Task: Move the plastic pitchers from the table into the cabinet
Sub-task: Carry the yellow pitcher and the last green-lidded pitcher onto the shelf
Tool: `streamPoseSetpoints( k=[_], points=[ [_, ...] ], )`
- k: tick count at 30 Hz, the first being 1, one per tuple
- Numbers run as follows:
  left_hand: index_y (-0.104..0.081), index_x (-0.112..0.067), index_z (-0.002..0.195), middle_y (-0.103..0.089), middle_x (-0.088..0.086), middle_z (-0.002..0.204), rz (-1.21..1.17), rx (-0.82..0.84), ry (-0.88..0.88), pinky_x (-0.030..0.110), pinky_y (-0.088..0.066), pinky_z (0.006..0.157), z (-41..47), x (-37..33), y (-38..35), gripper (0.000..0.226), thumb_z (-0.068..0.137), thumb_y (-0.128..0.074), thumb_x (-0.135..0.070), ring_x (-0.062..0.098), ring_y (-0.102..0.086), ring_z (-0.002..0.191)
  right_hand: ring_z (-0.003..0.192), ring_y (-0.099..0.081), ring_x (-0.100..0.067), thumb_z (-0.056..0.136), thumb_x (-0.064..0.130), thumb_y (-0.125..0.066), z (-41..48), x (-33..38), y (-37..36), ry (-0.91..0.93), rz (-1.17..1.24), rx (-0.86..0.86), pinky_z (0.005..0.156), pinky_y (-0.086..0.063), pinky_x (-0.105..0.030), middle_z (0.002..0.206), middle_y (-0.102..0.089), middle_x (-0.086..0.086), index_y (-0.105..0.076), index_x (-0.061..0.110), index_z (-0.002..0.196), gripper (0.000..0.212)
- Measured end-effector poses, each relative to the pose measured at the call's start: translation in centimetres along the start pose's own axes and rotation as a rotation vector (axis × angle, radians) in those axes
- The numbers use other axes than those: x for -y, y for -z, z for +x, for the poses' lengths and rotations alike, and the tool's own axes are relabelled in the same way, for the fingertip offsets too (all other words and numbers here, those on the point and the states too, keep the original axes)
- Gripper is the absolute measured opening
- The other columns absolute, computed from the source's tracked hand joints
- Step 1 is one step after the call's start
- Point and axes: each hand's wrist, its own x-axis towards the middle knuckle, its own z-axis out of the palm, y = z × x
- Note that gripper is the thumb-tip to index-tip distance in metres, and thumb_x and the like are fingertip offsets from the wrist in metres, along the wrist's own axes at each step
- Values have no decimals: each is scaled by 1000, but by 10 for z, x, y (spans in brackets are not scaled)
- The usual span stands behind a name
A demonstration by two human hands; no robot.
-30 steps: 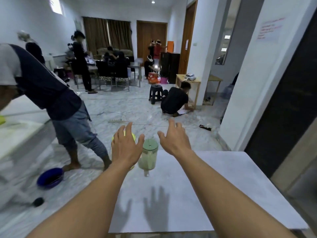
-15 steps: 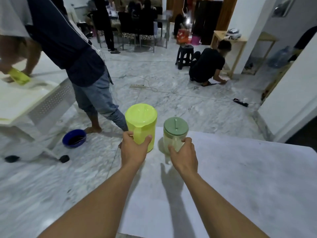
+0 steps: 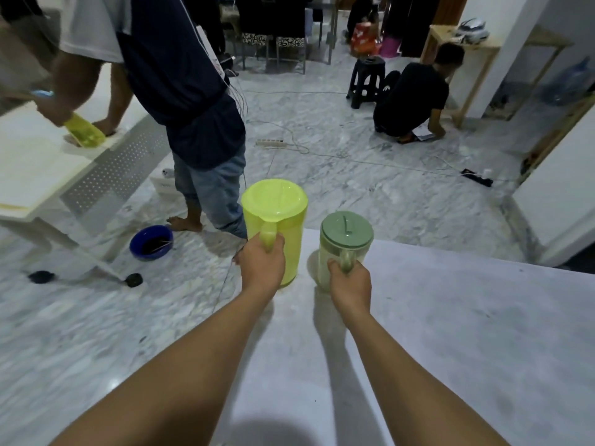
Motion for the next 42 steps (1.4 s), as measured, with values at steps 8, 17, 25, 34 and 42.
streamPoseSetpoints(
  k=[8,17,25,34,42],
  points=[
    [-48,-11,61,-55,10,60,20,6,-149,39,-41,60,4,-60,23,36,91,-57,-29,33,-56,64,82,-65,-30,88,31,-64,-15,44,56,35,47,-72,75,-52,-39,80,-66,-5,-63,11,86,20],
    [-41,-13,56,-46,7,55,-85,167,-313,35,-33,57,-70,-174,28,40,91,-57,-24,32,-49,63,64,-58,-26,85,26,-61,-87,109,175,109,171,-339,60,-43,-32,71,-62,-9,-55,13,72,19],
    [-47,-5,61,-49,12,59,-186,401,-527,39,-39,58,-190,-256,30,38,92,-56,-26,32,-50,62,54,-43,-20,84,21,-61,-210,126,297,159,183,-632,53,-32,-29,62,-47,-7,-49,12,70,20],
    [-53,-6,62,-55,12,62,-293,789,-709,33,-36,56,-365,-318,28,38,92,-55,-29,30,-52,62,69,-63,-24,82,23,-63,-374,104,426,161,148,-1032,62,-48,-34,72,-68,-8,-68,8,77,17],
    [-53,-7,59,-51,6,58,-381,1057,-831,31,-34,50,-543,-352,37,40,92,-56,-29,21,-48,54,70,-62,-27,73,33,-64,-531,59,534,45,142,-1351,70,-53,-40,73,-68,-7,-64,18,70,15]
  ],
)
